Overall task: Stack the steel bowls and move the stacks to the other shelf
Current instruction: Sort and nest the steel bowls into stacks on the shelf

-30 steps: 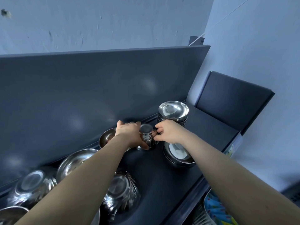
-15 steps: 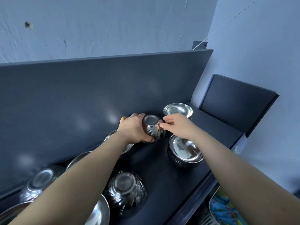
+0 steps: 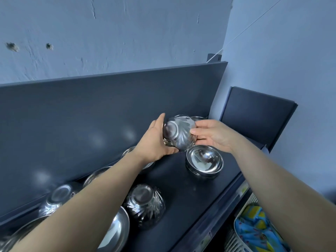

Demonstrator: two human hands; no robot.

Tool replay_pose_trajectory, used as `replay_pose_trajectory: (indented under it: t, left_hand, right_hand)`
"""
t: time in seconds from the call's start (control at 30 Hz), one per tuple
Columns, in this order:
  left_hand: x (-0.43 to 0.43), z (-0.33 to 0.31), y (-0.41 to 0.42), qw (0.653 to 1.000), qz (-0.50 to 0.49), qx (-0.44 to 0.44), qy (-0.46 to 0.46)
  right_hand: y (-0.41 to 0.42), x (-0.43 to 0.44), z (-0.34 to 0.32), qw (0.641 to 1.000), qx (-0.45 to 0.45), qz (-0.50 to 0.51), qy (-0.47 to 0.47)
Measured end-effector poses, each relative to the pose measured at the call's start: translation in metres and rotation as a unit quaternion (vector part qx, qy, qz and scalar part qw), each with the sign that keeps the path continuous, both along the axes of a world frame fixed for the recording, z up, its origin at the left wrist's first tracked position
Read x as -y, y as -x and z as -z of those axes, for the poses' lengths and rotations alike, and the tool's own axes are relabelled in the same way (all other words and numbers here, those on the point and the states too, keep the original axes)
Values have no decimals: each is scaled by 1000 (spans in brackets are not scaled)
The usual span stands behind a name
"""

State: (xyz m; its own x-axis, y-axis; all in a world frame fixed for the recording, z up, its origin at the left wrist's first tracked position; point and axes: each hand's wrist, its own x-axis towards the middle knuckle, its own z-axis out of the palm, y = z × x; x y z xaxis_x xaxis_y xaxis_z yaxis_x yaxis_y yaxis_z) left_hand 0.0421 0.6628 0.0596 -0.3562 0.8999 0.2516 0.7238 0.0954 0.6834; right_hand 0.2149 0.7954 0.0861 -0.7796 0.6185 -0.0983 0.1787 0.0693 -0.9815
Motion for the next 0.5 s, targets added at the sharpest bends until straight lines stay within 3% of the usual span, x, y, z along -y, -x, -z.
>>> replay_pose_trajectory:
  t: [0.13, 0.3, 0.5]
  left_hand:
    - [-2, -1, -19, 997, 44, 61, -10]
    - [-4, -11, -35, 998, 53, 34, -26]
    - [-9, -2, -49, 995, 95, -24, 30]
  right_hand:
    - [-21, 11, -12, 997, 38, -18, -59]
    - [-51, 16, -19, 983, 79, -3, -168]
    - [-72, 20, -5, 918, 239, -21, -316]
